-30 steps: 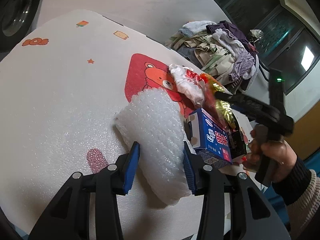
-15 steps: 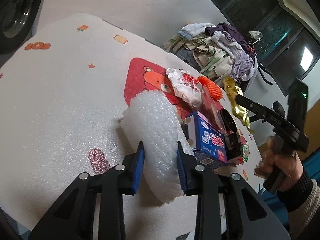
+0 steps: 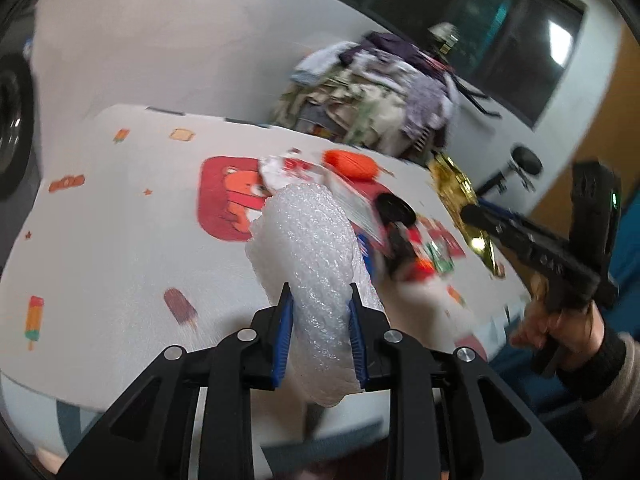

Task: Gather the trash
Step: 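Drop the foam sleeve in the bin with left tool while right tool drops gold bag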

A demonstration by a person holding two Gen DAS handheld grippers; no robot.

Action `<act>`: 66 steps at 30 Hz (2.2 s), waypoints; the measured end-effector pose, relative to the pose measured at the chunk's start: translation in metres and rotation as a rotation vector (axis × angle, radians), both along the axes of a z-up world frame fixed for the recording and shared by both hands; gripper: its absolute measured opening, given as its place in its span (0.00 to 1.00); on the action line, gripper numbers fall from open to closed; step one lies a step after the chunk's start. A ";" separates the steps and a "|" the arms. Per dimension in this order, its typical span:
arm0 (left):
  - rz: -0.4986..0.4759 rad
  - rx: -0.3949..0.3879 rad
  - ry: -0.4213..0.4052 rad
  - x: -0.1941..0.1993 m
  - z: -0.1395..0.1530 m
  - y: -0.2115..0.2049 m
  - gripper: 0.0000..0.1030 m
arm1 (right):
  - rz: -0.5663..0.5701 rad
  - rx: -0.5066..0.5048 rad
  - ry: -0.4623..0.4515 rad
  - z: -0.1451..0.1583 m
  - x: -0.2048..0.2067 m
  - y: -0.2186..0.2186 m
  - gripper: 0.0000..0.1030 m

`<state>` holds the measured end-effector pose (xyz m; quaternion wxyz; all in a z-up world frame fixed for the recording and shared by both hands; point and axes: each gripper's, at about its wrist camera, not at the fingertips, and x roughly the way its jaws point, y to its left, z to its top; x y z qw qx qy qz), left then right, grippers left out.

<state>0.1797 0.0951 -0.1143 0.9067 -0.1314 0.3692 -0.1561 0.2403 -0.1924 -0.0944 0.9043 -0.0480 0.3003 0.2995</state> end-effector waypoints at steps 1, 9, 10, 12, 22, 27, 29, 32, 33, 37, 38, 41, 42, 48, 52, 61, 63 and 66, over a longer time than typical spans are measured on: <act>-0.022 0.016 0.000 -0.007 0.001 -0.006 0.24 | 0.004 0.006 -0.006 0.002 -0.008 -0.002 0.43; -0.213 0.115 0.045 -0.068 -0.020 -0.057 0.24 | 0.012 0.076 -0.019 0.007 -0.071 -0.025 0.43; -0.239 0.125 0.054 -0.073 -0.025 -0.063 0.24 | 0.009 0.079 -0.020 0.007 -0.077 -0.028 0.43; -0.304 0.161 0.074 -0.086 -0.035 -0.078 0.24 | 0.000 0.088 -0.018 0.004 -0.089 -0.036 0.43; -0.449 0.217 0.175 -0.103 -0.086 -0.119 0.56 | -0.030 0.072 0.023 -0.025 -0.126 -0.062 0.43; -0.322 0.155 0.071 -0.111 -0.069 -0.101 0.80 | -0.002 0.038 0.066 -0.048 -0.141 -0.058 0.43; -0.261 0.140 0.025 -0.115 -0.061 -0.088 0.83 | 0.025 0.023 0.095 -0.058 -0.147 -0.053 0.43; -0.169 0.144 -0.068 -0.127 -0.048 -0.071 0.94 | 0.099 0.021 0.171 -0.076 -0.158 -0.040 0.44; -0.140 0.151 -0.101 -0.132 -0.044 -0.066 0.94 | 0.120 0.014 0.188 -0.080 -0.161 -0.035 0.44; -0.073 0.158 -0.136 -0.138 -0.040 -0.052 0.94 | 0.225 -0.031 0.267 -0.098 -0.176 -0.012 0.44; -0.055 0.152 -0.134 -0.137 -0.041 -0.049 0.94 | 0.243 -0.043 0.282 -0.102 -0.179 -0.008 0.44; -0.028 0.147 -0.128 -0.135 -0.041 -0.045 0.94 | 0.277 -0.073 0.337 -0.117 -0.185 0.002 0.44; -0.021 0.147 -0.126 -0.135 -0.041 -0.043 0.94 | 0.283 -0.089 0.355 -0.122 -0.186 0.005 0.44; 0.004 0.148 -0.097 -0.136 -0.048 -0.037 0.94 | 0.277 -0.129 0.421 -0.141 -0.185 0.008 0.44; 0.003 0.153 -0.074 -0.133 -0.053 -0.038 0.94 | 0.240 -0.145 0.445 -0.146 -0.177 0.009 0.51; 0.030 0.136 -0.043 -0.129 -0.060 -0.030 0.94 | 0.109 -0.177 0.421 -0.147 -0.164 -0.002 0.94; 0.036 0.137 -0.035 -0.128 -0.061 -0.029 0.94 | 0.078 -0.164 0.404 -0.143 -0.161 -0.008 0.94; 0.033 0.142 -0.028 -0.127 -0.062 -0.031 0.94 | 0.047 -0.124 0.367 -0.136 -0.154 -0.018 0.94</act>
